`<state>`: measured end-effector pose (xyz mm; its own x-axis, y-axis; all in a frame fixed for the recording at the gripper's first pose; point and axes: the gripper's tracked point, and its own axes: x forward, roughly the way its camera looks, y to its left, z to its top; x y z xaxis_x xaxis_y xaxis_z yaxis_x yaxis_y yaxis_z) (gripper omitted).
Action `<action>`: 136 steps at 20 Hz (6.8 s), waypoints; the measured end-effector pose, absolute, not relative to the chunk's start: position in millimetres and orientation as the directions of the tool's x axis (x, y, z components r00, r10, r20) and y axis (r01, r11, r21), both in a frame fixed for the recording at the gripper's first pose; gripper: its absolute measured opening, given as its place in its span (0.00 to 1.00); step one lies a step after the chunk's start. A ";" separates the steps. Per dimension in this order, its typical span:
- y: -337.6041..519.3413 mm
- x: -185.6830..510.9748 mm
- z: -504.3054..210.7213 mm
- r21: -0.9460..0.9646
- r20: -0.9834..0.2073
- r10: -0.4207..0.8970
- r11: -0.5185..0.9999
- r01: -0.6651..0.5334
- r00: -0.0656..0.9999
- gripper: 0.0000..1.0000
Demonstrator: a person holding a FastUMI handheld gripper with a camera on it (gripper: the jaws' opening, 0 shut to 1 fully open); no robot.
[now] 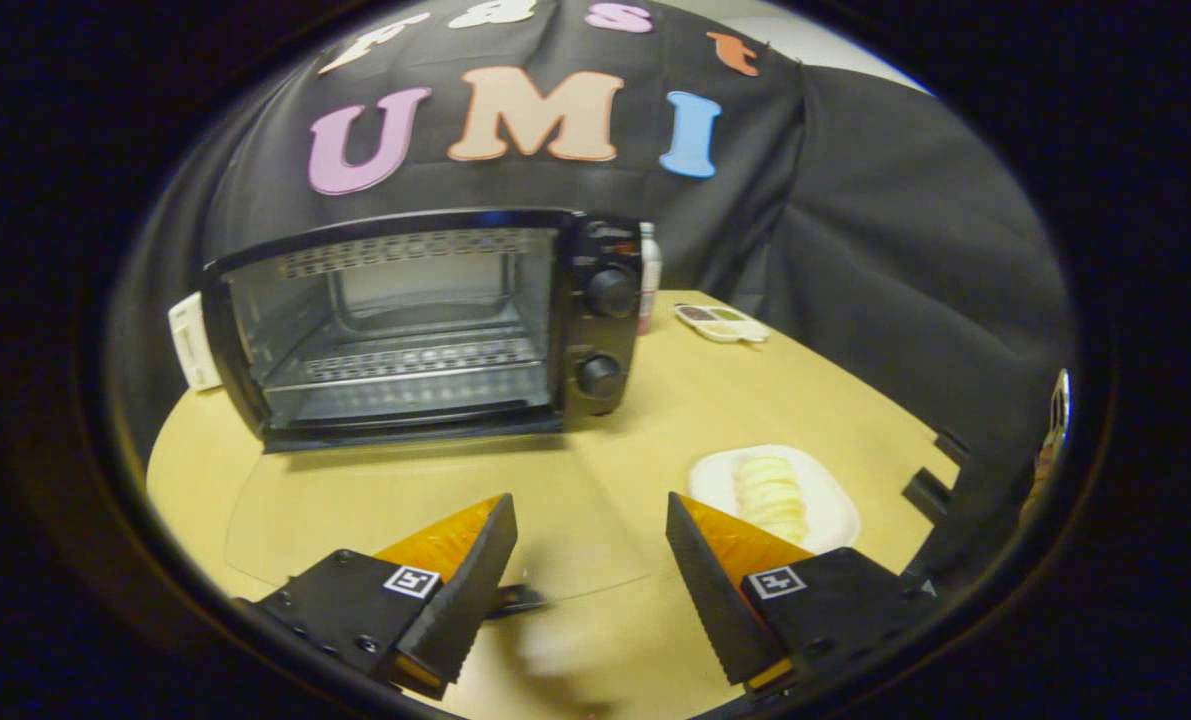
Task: Open the toaster oven, put the food inside, and close the toaster oven door.
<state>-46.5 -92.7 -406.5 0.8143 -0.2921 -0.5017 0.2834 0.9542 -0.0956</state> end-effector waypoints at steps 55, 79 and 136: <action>-171.9 -62.7 -412.0 0.150 -0.567 -0.373 0.830 0.537 0.735 0.41; 51.1 16.2 -346.9 0.498 -0.370 0.019 0.848 0.182 0.929 0.41; 42.8 -97.3 -344.8 0.213 -0.418 0.023 0.974 0.073 0.908 1.00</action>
<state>-97.3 42.8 -344.8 0.9083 0.0231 -0.4177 0.0730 0.9744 0.2127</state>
